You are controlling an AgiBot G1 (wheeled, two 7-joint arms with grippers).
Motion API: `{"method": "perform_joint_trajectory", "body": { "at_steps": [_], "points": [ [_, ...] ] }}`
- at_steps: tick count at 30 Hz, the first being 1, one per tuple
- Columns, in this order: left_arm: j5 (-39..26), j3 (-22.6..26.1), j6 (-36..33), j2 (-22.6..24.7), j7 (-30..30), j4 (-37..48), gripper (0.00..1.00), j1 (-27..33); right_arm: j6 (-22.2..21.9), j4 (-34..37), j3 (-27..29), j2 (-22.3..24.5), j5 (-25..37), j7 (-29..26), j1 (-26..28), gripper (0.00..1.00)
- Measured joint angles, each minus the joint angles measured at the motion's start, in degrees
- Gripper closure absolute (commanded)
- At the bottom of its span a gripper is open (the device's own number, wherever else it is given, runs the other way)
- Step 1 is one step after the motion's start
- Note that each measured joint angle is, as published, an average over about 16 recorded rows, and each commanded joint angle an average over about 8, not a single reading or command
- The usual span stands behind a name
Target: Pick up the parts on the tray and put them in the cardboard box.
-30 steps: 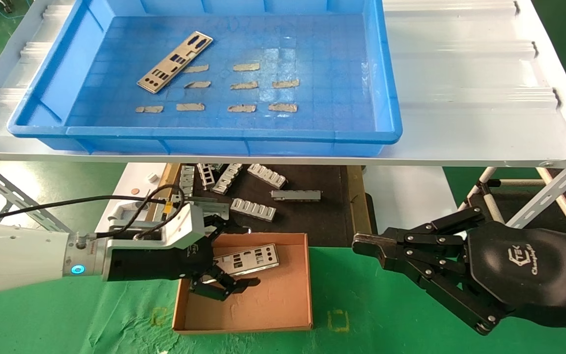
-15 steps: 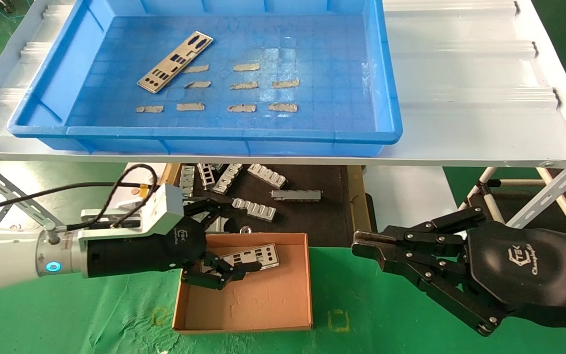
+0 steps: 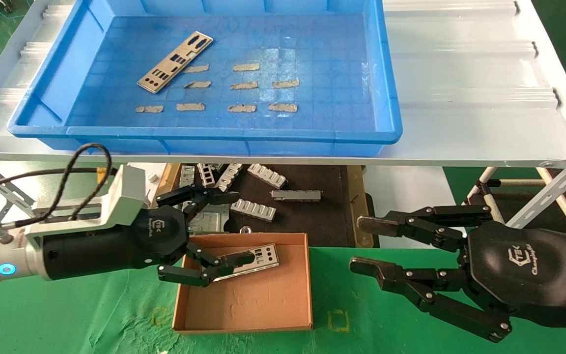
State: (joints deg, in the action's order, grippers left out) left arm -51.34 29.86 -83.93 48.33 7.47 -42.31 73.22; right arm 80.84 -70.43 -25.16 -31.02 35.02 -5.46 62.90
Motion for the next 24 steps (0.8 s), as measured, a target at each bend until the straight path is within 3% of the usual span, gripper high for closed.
{"method": "perform_joint_trajectory", "body": {
  "at_steps": [24],
  "points": [
    [7.6,-11.1,-1.4,-10.7,-14.6,-25.0,0.00,-9.3,0.0,0.0,0.0,0.0,0.0,0.0,0.0,0.00]
  ]
}}
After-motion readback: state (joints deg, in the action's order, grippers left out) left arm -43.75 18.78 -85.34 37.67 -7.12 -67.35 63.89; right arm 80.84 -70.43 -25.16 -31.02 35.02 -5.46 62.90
